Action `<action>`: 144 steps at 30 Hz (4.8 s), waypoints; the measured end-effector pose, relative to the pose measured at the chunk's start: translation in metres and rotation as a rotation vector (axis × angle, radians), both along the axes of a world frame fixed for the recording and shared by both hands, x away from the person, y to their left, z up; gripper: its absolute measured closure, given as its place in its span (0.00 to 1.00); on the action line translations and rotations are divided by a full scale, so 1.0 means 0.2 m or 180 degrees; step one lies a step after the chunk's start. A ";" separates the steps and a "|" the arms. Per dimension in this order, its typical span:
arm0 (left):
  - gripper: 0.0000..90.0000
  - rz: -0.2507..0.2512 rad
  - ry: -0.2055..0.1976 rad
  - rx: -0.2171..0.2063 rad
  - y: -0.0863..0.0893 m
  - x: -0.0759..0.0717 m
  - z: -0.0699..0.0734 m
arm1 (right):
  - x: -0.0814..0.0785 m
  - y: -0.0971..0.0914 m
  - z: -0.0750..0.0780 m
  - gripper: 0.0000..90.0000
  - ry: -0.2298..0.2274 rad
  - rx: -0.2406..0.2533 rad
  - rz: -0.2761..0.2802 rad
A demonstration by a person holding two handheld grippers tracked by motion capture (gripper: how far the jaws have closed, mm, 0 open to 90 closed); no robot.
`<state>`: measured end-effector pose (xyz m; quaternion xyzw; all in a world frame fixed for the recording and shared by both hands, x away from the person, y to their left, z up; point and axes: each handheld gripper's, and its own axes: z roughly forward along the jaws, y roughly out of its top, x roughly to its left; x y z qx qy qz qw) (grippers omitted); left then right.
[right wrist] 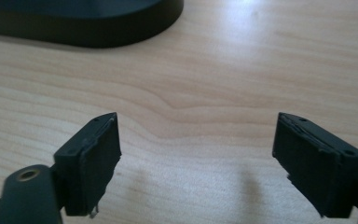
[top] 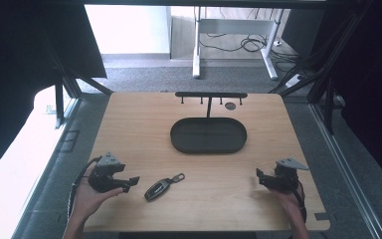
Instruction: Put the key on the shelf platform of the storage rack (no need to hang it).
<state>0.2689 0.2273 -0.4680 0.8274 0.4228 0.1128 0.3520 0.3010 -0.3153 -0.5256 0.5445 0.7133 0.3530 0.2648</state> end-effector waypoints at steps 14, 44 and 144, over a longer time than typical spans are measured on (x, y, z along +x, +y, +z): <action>0.28 -0.0013 -0.0030 0.0024 -0.01 -0.01 0.05 | -0.03 -0.06 0.00 0.24 -0.0017 0.0198 0.0009; 0.30 -0.0161 0.0068 0.0116 -0.08 -0.02 0.15 | -0.04 -0.11 0.00 0.30 -0.0092 0.0244 -0.0070; 0.55 -0.0696 0.0663 0.0295 -0.45 0.15 -0.10 | -0.03 -0.07 -0.02 0.31 0.0004 0.0105 -0.0013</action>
